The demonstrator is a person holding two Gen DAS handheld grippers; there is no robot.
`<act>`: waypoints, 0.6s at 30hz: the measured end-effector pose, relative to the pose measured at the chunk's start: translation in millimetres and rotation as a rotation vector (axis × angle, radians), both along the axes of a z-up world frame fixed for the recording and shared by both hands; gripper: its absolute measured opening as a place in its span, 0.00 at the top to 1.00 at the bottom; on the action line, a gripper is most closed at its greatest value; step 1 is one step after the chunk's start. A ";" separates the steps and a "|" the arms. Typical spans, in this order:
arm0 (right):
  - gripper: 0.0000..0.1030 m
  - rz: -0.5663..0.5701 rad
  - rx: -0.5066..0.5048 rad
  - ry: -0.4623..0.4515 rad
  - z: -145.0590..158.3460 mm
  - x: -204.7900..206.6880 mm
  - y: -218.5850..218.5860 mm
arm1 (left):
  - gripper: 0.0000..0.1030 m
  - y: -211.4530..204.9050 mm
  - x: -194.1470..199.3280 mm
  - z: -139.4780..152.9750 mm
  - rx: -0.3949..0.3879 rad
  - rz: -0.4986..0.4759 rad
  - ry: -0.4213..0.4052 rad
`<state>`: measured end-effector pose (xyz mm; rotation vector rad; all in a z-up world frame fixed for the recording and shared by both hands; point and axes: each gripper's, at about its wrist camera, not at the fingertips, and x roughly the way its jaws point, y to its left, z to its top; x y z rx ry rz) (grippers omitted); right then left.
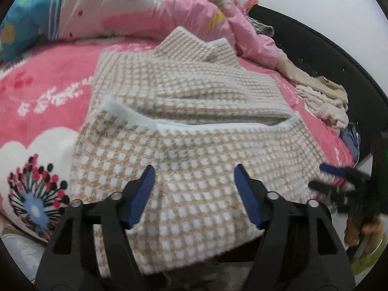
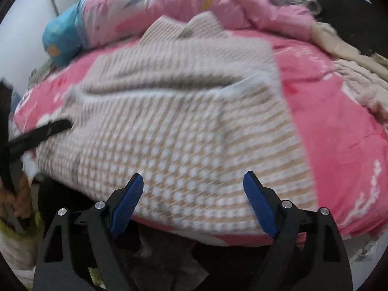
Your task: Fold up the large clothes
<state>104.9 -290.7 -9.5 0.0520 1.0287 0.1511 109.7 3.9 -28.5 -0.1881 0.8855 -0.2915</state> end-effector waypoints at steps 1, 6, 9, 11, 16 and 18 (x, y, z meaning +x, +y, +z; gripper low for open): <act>0.20 -0.022 0.000 0.009 -3.6 3.7 -5.8 | 0.25 -4.3 -1.1 0.6 0.016 -0.001 0.002; 0.14 -0.046 -0.020 0.091 -45.9 19.7 -11.3 | 0.19 -33.9 4.1 -29.4 0.181 -0.013 0.078; 0.11 -0.022 -0.088 0.078 -43.7 21.3 0.4 | 0.13 -35.6 2.1 -39.0 0.191 0.012 0.056; 0.11 -0.031 -0.074 0.090 -38.2 21.8 0.4 | 0.13 -33.3 2.2 -38.9 0.181 0.018 0.064; 0.11 -0.032 -0.062 0.023 -10.9 16.6 7.6 | 0.12 -32.9 4.3 -38.1 0.181 0.026 0.077; 0.11 -0.031 -0.094 -0.003 -7.7 16.3 11.6 | 0.12 -32.7 3.9 -37.7 0.180 0.033 0.084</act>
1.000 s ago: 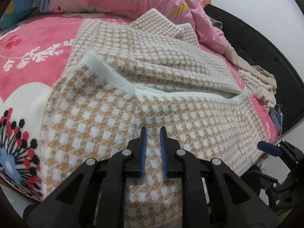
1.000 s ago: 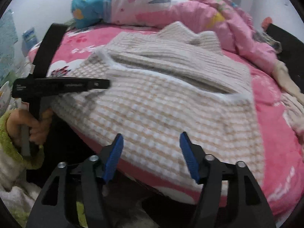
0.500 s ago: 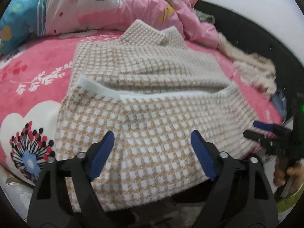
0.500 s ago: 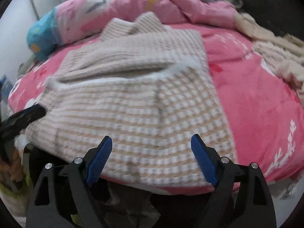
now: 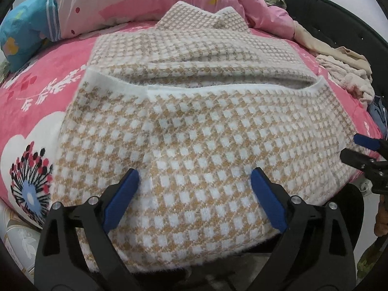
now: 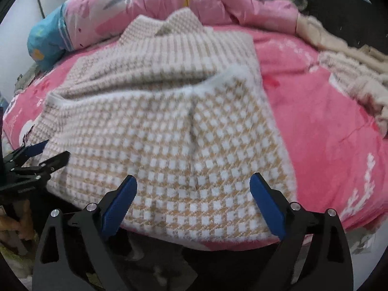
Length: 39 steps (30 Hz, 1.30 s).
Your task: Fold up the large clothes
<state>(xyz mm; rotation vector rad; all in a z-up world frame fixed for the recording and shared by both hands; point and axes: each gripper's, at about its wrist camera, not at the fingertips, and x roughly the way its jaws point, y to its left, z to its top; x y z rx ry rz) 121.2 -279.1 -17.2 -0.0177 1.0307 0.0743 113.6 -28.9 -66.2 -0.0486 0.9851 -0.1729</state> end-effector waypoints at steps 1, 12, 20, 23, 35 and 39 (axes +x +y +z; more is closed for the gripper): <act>0.11 -0.003 -0.012 0.004 -2.1 1.9 -0.3 | 0.12 -0.4 0.8 -0.1 0.000 0.002 0.003; 0.09 -0.037 0.014 0.074 -29.0 6.9 -12.8 | 0.11 -2.1 7.1 -1.6 -0.002 0.011 0.014; 0.09 -0.058 0.045 0.034 -14.2 4.1 -16.4 | 0.11 -1.7 6.2 -1.4 -0.004 0.012 0.017; 0.09 -0.054 0.041 -0.007 1.6 -1.6 -12.0 | 0.11 -1.7 6.4 -1.3 -0.004 0.012 0.018; 0.09 0.020 0.068 -0.049 17.7 4.5 13.1 | 0.11 -1.4 7.9 -2.5 -0.006 0.020 0.033; 0.09 0.048 0.076 -0.042 14.0 15.8 20.0 | 0.11 -1.5 8.5 -1.9 -0.006 0.023 0.040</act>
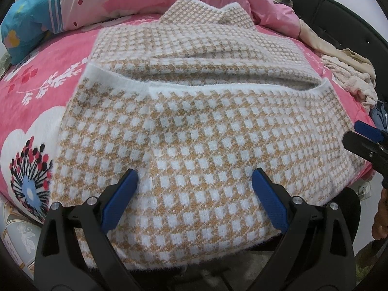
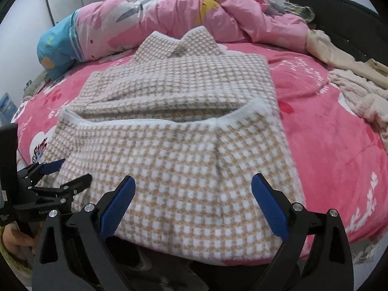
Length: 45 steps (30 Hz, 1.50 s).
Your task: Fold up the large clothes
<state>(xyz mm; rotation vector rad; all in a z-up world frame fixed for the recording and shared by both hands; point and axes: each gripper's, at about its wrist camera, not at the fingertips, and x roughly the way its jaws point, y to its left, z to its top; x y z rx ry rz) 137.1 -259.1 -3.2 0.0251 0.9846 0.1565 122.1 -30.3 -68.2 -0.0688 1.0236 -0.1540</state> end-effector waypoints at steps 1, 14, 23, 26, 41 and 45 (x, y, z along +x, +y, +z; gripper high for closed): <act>0.09 0.008 0.003 0.002 -0.7 2.6 2.1 | 0.11 0.0 0.4 0.1 0.000 0.001 0.001; 0.09 0.080 0.031 0.084 -42.1 38.1 20.6 | 0.10 -1.1 3.2 0.1 0.004 0.008 0.021; 0.07 0.086 0.069 0.078 -46.3 37.9 17.0 | 0.09 -0.9 5.6 -0.6 0.008 0.013 0.026; 0.06 0.087 0.073 0.077 -46.9 36.7 16.6 | 0.09 -0.5 5.9 -1.1 0.009 0.020 0.027; 0.06 0.092 0.078 0.082 -48.8 38.2 16.9 | 0.08 -0.4 5.8 -1.5 0.010 0.030 0.029; 0.06 0.095 0.078 0.083 -49.6 38.6 17.2 | 0.08 -0.1 5.7 -1.4 0.009 0.030 0.029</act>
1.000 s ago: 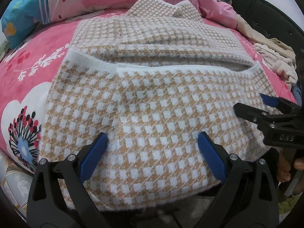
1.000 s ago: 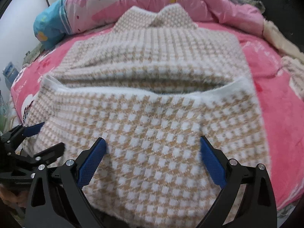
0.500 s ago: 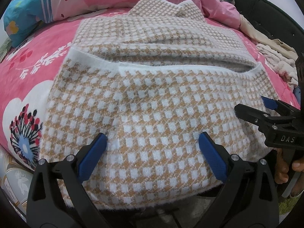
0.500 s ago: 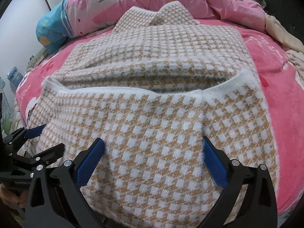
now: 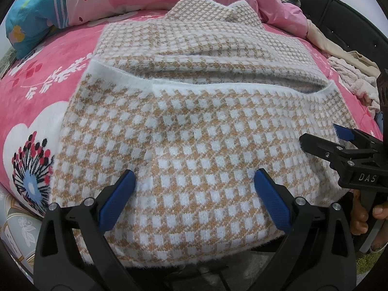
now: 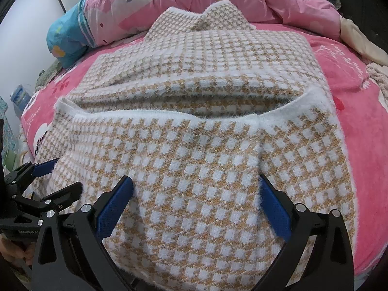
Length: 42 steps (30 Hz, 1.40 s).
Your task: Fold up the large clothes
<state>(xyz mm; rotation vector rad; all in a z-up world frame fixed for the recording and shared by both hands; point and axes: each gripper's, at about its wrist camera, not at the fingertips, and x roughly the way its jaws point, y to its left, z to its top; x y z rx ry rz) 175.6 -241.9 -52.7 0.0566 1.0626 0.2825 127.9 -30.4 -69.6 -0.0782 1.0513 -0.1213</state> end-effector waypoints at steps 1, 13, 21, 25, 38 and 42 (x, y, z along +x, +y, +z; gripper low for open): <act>0.06 -0.001 0.000 0.000 0.0 -0.2 0.0 | 0.08 -0.1 0.2 0.1 0.001 -0.001 0.000; 0.05 0.008 0.007 0.003 -2.0 0.7 0.7 | 0.07 0.0 -0.1 0.0 0.000 -0.001 0.000; 0.05 0.015 0.009 0.008 -2.7 1.3 -0.1 | 0.07 -0.1 -1.1 -0.6 -0.001 -0.003 -0.002; 0.05 0.015 0.010 0.007 -2.5 1.2 0.1 | 0.07 -0.2 0.3 -0.1 0.001 -0.008 0.007; 0.05 0.016 0.011 0.007 -2.8 1.2 0.1 | 0.07 1.6 4.6 -0.4 -0.004 -0.012 0.015; 0.05 0.014 0.011 0.008 -3.0 1.2 -0.1 | 0.07 3.3 0.8 0.5 -0.011 -0.016 -0.010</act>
